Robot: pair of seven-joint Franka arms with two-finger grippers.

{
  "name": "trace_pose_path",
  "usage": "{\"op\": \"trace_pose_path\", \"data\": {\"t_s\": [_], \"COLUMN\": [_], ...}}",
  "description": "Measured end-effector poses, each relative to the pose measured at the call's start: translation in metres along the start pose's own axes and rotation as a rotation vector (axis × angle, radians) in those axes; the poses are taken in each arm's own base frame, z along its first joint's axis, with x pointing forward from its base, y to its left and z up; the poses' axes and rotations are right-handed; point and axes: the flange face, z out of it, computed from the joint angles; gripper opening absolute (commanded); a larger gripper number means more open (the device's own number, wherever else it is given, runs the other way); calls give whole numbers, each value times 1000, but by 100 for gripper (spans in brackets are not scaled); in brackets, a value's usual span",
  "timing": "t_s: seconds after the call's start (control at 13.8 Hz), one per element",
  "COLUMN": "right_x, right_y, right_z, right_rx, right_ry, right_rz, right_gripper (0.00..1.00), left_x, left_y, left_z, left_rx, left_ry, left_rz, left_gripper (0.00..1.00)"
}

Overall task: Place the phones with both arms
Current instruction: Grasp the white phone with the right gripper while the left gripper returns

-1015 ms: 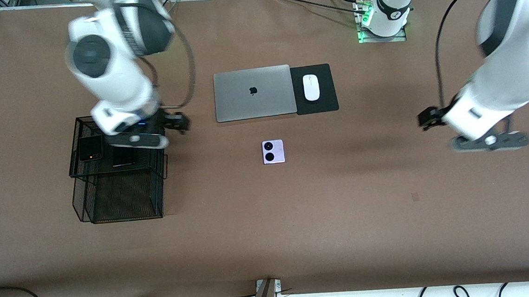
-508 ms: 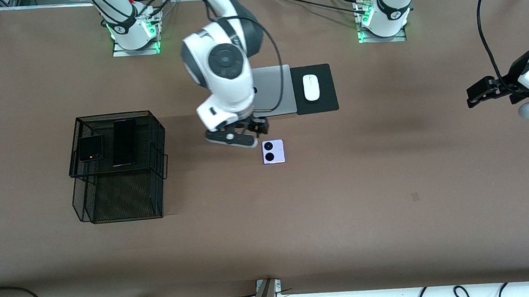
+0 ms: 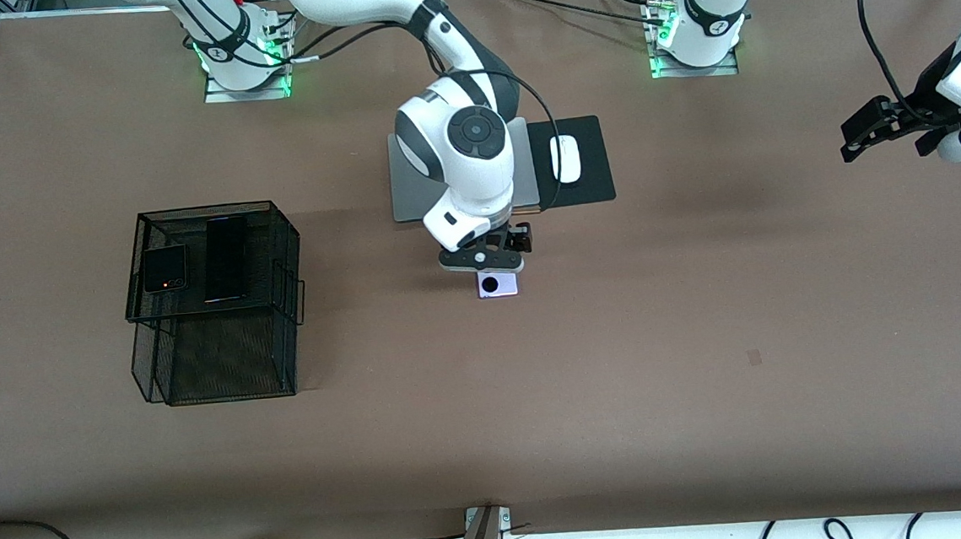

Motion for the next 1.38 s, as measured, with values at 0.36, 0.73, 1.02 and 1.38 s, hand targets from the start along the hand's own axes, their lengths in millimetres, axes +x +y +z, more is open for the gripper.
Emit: {"op": "trace_pose_path", "data": {"t_s": [0.36,0.73,1.02,1.38], "right_x": [-4,-21,-25,-25], "right_y": [-4,-15,-9,-5], "right_z": [52,76,94,99], "right_rx": [13,36,29,26], "right_ry": [55,56,57,59], "right_rz": [-45,-58,-57,-54], "right_gripper": [100,100,100,100], "left_x": [-1,0,0,1], "left_y": [3,3,2,-1], "left_z": [2,2,2,3], "left_rx": [1,0,0,0], "left_ry": [-6,-5,-4,-5], "left_rz": [6,6,3,-3], "left_gripper": [100,100,100,100]}}
